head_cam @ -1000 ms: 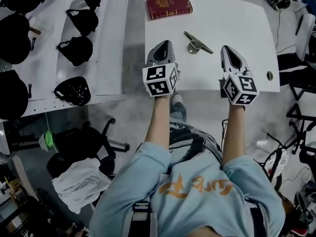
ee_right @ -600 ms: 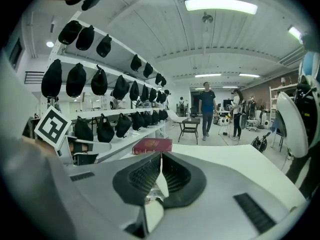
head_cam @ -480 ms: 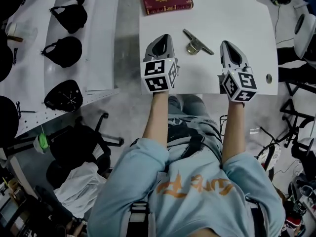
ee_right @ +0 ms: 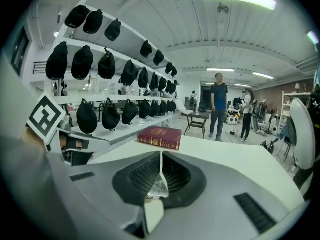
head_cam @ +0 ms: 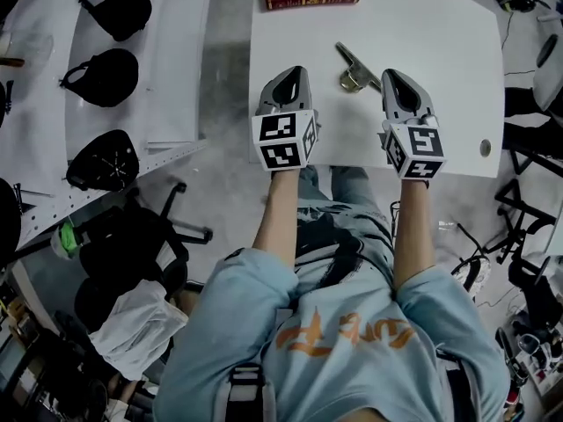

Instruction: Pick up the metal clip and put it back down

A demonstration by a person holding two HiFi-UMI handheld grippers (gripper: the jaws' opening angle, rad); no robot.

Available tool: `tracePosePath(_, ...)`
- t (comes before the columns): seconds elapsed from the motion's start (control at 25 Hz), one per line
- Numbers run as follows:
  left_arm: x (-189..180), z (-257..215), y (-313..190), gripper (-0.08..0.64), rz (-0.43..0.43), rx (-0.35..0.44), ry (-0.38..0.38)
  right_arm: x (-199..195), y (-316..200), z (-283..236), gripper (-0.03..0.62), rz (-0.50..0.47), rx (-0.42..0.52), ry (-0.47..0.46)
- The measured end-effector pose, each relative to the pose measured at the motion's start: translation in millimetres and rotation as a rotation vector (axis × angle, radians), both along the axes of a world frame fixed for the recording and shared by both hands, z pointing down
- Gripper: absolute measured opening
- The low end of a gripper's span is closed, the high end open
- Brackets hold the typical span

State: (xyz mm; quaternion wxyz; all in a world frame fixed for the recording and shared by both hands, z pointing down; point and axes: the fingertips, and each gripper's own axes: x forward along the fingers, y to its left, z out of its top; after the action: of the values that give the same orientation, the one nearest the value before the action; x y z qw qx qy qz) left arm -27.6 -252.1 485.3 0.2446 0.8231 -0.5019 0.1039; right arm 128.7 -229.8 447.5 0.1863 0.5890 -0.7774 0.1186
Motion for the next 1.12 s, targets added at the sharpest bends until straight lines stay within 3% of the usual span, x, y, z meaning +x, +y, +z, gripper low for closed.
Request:
tracePosePath(0.56,-3.4,25.5,6.0,0.005,-0.024,-0.046,0.031,-34.0,5.7,56.6,0.034,-0.144,-0.121,0.179)
tracePosePath(0.64,-6.2,26.1,5.6,0.005,-0.034,-0.046,0.036,-38.5,4.7,64.0,0.053,-0.166,-0.135,0.197)
tracePosePath(0.72,-10.1,27.8,5.5,0.005,-0.044,-0.049,0.04,-42.2,4.2,73.3,0.118,-0.182,-0.159,0.21)
tracePosePath(0.8,-14.6,30.0,5.5,0.005,-0.055,-0.054,0.042,-45.5,3.3,81.4,0.12,-0.191,-0.176,0.233)
tracePosePath(1.12,-30.0,36.1,5.2,0.005,-0.094,-0.064,0.045,-47.1,-2.2,103.9,0.119,-0.218,-0.193,0.431)
